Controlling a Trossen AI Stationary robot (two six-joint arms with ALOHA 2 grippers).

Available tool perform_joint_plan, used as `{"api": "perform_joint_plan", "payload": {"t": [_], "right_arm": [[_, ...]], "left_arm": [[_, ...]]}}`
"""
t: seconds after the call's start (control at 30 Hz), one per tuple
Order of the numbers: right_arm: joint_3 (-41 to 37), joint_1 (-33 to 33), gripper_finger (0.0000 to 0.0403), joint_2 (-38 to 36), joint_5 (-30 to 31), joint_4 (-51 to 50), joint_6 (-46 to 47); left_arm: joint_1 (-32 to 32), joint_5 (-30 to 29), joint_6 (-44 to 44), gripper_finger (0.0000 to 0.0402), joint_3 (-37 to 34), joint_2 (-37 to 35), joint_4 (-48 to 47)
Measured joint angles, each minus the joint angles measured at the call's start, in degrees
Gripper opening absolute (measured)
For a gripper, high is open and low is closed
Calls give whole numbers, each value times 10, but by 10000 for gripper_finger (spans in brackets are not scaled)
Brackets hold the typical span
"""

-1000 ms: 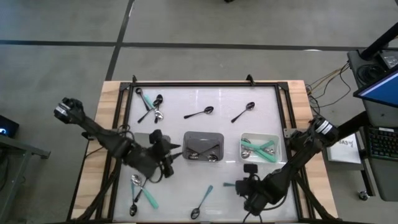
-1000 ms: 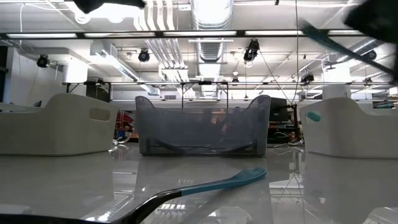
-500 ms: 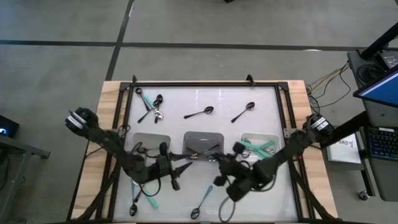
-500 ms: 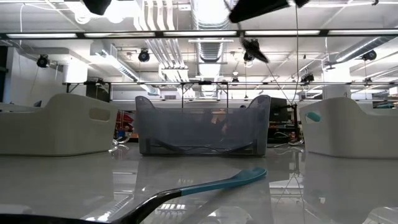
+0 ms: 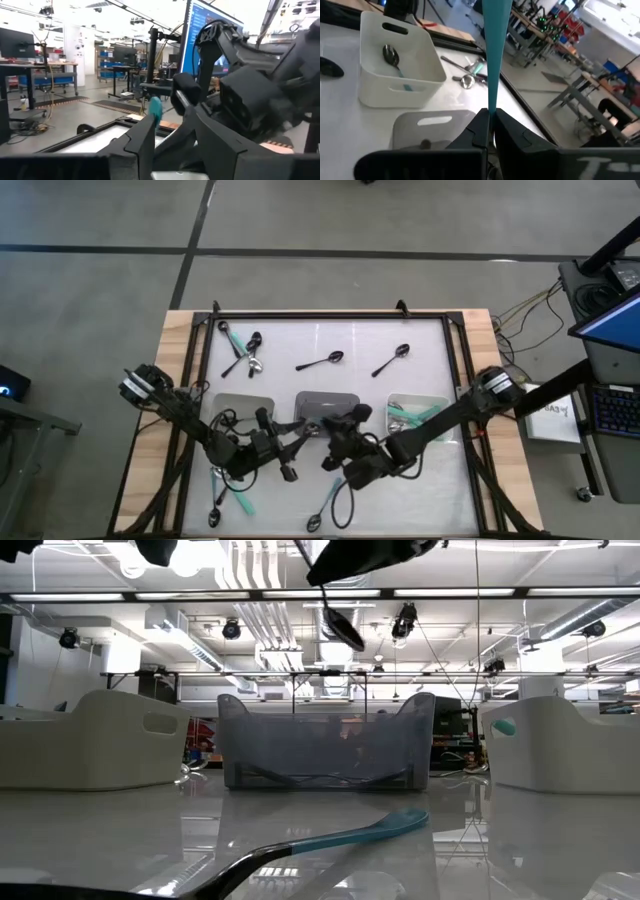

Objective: Sort silverware by color (type)
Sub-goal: Put the blue spoon into the gray bin

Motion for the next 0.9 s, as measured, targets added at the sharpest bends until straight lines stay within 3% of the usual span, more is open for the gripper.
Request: {"api": "perform_joint_plan", "payload": {"t": [0.13,0.33,0.6,0.9], "right_arm": [[9,1,9,22,0,52,-64],[36,1,9,41,26,53,-97],[39,1,9,41,29,53,-96],[39,1,23,38,6,47,-99]], "left_arm": [[5,-2,-1,123,4,0,2],[6,-17,0,113,5,0,2],[7,-15,12,13,5,-2,1],[7,-22,17,1,5,-6,-1]]}}
